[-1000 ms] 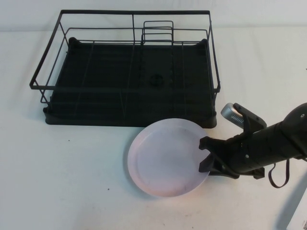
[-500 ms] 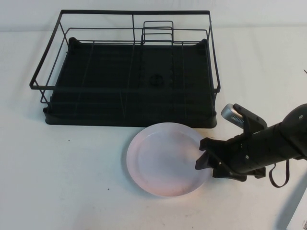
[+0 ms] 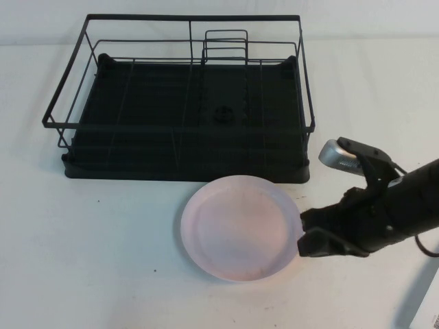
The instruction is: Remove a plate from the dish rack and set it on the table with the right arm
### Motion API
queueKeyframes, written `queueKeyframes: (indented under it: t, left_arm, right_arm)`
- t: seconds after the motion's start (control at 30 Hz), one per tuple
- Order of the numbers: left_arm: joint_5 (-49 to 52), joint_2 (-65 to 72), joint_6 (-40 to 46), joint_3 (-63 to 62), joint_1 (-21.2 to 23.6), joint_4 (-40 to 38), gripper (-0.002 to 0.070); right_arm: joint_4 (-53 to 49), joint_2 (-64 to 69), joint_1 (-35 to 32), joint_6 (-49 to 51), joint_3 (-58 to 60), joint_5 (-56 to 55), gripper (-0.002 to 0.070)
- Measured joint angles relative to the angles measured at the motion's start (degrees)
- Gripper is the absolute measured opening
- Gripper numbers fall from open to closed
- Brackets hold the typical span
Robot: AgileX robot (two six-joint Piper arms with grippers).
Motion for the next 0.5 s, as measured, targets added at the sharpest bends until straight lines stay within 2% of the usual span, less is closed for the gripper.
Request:
queueKeyframes:
  t: [0.07,0.17,0.5]
  left_arm:
    - [0.0,0.0,0.0,0.0,0.0,0.0,-0.0004]
    - [0.0,0.0,0.0,0.0,0.0,0.0,-0.0004]
    - [0.0,0.0,0.0,0.0,0.0,0.0,-0.0004]
  right_arm:
    - [-2.4,-3.3,0.0,0.0,0.0,2.9,0.0036]
    - [-5.9,-8.6,0.0,0.9,0.0,5.6,-0.0001]
    - [-17.9,-26.6,0.0,2.7,0.0,7.3,-0.0018]
